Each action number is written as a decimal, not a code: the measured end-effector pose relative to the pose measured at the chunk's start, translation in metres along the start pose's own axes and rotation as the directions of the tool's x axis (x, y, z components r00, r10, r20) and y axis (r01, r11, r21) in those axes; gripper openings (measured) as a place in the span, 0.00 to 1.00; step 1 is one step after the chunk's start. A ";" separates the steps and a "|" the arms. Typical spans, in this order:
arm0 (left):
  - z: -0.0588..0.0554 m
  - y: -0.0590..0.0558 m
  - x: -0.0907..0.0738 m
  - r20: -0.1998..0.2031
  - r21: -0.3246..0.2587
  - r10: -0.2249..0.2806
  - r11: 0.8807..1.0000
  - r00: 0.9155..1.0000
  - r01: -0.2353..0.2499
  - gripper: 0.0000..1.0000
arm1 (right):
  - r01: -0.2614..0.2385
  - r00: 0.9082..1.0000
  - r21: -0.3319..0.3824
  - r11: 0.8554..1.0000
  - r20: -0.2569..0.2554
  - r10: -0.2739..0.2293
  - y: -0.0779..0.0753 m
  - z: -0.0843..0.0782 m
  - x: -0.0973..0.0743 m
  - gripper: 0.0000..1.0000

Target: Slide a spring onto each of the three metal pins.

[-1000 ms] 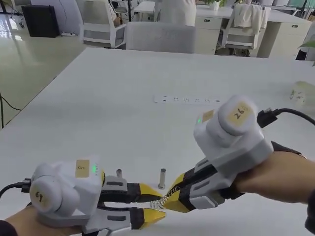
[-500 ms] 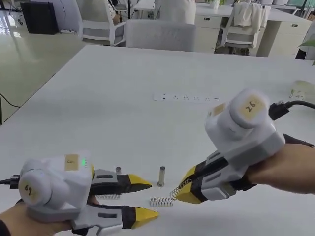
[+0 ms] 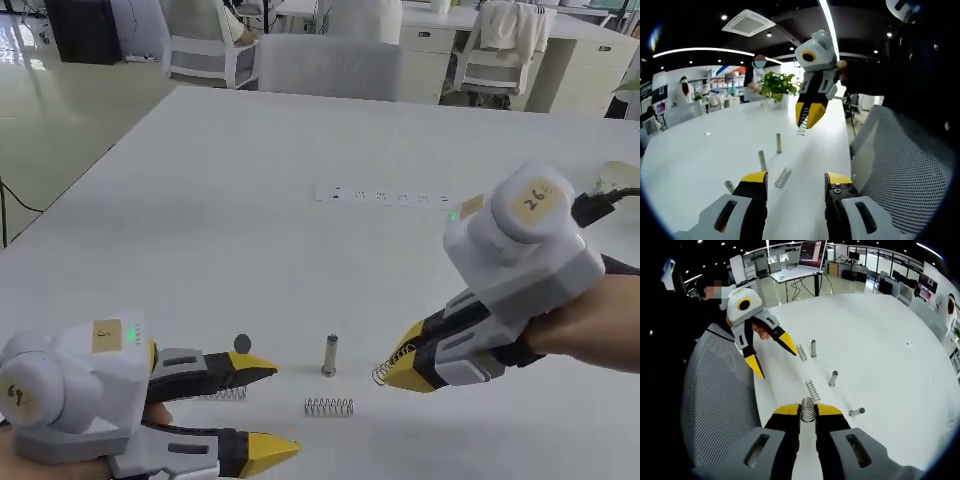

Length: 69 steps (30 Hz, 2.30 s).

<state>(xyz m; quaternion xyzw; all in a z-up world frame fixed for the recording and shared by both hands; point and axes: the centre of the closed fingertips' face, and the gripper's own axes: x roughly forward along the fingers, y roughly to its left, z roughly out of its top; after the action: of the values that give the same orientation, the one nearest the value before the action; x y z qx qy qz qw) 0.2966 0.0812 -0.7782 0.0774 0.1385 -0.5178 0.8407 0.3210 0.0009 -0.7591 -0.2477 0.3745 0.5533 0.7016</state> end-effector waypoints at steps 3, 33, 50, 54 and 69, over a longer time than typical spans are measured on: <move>-0.004 0.004 -0.007 0.005 -0.017 0.028 0.999 1.000 -0.028 0.41 | 0.010 1.000 0.001 1.000 -0.006 -0.010 -0.006 -0.001 -0.002 0.08; -0.016 0.018 -0.031 0.012 -0.064 0.180 0.982 0.984 -0.179 0.45 | 0.088 0.981 -0.039 0.995 -0.170 -0.093 -0.069 -0.016 -0.006 0.08; -0.018 0.018 -0.033 0.016 -0.064 0.182 0.981 0.983 -0.181 0.45 | 0.074 0.959 -0.075 0.994 -0.267 -0.092 -0.084 -0.028 0.013 0.08; -0.019 0.018 -0.033 0.013 -0.065 0.181 0.982 0.983 -0.179 0.45 | 0.069 0.956 -0.079 0.994 -0.278 -0.088 -0.085 -0.028 0.014 0.08; -0.023 0.016 -0.034 0.007 -0.067 0.176 0.982 0.984 -0.175 0.44 | 0.041 0.935 -0.092 0.995 -0.348 -0.070 -0.086 -0.038 0.030 0.08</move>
<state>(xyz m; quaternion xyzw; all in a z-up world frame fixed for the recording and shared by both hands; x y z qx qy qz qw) 0.2933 0.1236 -0.7892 0.0579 0.1427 -0.4374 0.8860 0.3977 -0.0333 -0.8117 -0.3818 0.4631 0.4953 0.6281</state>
